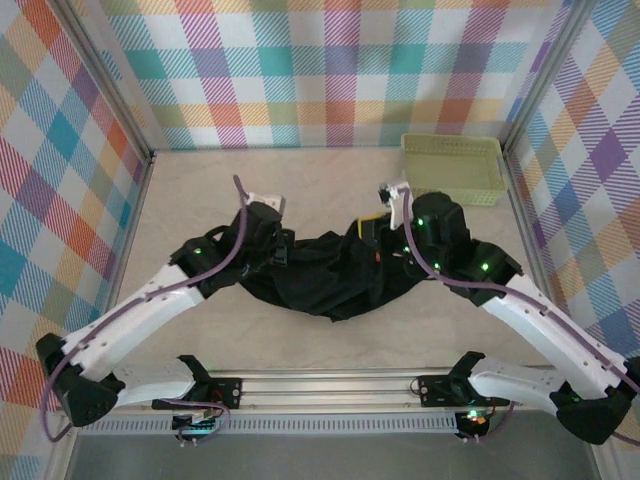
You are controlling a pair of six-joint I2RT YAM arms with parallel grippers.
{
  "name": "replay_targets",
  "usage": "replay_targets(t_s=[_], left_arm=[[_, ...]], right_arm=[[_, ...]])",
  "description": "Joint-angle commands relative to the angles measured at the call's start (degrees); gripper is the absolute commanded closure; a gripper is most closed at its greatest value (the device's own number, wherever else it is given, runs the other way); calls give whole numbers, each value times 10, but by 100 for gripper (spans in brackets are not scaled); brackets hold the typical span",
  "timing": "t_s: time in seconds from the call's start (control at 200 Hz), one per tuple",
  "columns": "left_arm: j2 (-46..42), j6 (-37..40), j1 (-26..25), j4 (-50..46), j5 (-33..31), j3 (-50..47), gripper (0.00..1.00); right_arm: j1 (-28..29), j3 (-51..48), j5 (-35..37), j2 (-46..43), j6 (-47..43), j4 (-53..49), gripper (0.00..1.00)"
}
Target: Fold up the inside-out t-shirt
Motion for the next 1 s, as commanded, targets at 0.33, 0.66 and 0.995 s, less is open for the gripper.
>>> replay_targets(t_s=[0.33, 0.66, 0.995], left_arm=[[129, -81, 213, 31, 46, -99, 21], [228, -94, 224, 87, 85, -111, 36], [189, -60, 273, -18, 70, 101, 100]], right_arm=[[-7, -131, 242, -241, 105, -183, 100], [-7, -152, 241, -240, 109, -165, 100], [-56, 83, 261, -93, 10, -160, 100]])
